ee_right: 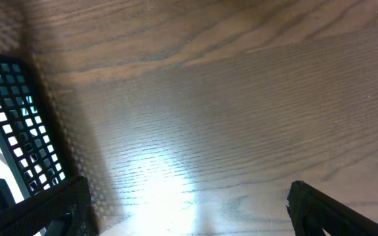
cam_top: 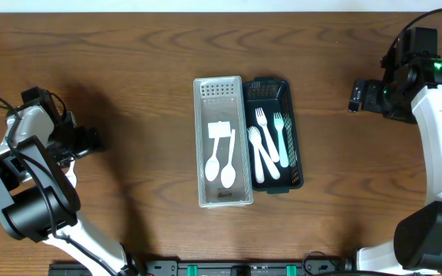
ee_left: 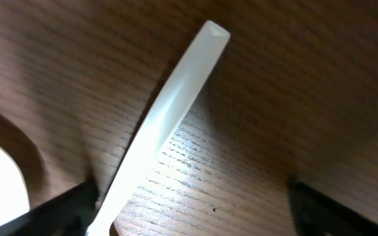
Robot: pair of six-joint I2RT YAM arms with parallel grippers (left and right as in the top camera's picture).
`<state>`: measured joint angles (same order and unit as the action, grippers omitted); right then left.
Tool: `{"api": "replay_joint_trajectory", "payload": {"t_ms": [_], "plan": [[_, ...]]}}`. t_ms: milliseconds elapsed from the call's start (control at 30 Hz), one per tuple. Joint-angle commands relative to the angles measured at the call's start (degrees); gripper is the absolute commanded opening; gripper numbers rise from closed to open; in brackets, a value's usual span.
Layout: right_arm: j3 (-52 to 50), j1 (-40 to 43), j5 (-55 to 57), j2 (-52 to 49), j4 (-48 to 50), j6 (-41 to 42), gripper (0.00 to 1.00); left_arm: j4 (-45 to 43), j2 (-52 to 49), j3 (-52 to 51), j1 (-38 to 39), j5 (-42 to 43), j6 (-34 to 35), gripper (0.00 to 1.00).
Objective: Pack container
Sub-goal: 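Move the left gripper to the white spoon at left and grasp it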
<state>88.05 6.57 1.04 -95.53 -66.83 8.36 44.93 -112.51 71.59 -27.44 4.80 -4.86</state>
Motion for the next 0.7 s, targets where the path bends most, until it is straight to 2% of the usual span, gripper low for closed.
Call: {"api": "replay_joint_trajectory", "payload": {"t_ms": [0, 100, 267, 433, 667], "plan": [[-0.22, 0.13, 0.0, -0.15, -0.22, 0.15, 0.99, 0.15, -0.7, -0.13, -0.26, 0.63, -1.09, 0.79], [-0.22, 0.13, 0.0, -0.15, -0.26, 0.15, 0.99, 0.15, -0.7, -0.13, -0.26, 0.63, -1.09, 0.59], [-0.22, 0.13, 0.0, -0.15, -0.42, 0.15, 0.99, 0.15, -0.7, -0.13, -0.26, 0.63, -1.09, 0.38], [-0.22, 0.13, 0.0, -0.15, -0.44, 0.15, 0.99, 0.13, -0.7, -0.13, -0.26, 0.63, -1.09, 0.31], [-0.22, 0.13, 0.0, -0.15, -0.59, 0.15, 0.99, 0.07, -0.7, -0.13, -0.26, 0.63, -1.09, 0.28]]}}
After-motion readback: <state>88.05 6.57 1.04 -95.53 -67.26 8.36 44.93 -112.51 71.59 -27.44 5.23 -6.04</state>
